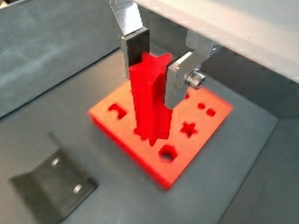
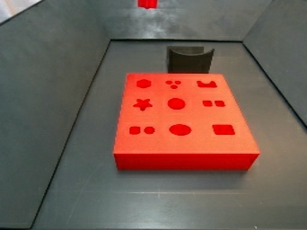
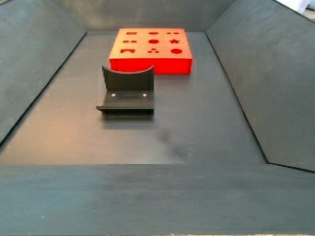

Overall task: Pick up the star object. Move up. Move to above the board. Insert the star object.
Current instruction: Move to above the board, then insert the star object.

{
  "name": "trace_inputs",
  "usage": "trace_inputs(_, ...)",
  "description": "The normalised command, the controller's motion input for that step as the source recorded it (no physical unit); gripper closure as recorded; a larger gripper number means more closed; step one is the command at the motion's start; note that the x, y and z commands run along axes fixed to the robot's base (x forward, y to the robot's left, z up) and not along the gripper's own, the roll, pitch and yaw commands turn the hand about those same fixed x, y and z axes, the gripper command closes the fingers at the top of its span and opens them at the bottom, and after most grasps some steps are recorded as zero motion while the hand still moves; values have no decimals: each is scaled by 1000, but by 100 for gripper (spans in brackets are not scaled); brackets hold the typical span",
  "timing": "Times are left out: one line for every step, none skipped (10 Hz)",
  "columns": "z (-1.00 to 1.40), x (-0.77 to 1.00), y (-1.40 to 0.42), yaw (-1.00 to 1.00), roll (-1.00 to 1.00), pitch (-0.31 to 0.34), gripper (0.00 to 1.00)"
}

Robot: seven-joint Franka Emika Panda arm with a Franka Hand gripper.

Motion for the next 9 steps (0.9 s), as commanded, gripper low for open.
trace_inputs(284,48,-1000,9,-1,60,100)
trace_inputs(282,66,-1000,8,2,76,100)
trace_inputs(283,81,-1000,8,-3,89,100)
trace_inputs(246,102,-854,11,9,115,100)
trace_inputs(176,99,-596,5,6,123,100)
trace_inputs(90,84,-290,3,9,125,100)
trace_inputs(64,77,-199,1,8,114,100)
trace_inputs(0,0,0,0,0,-9,100)
trace_inputs(0,0,0,0,0,-10,100)
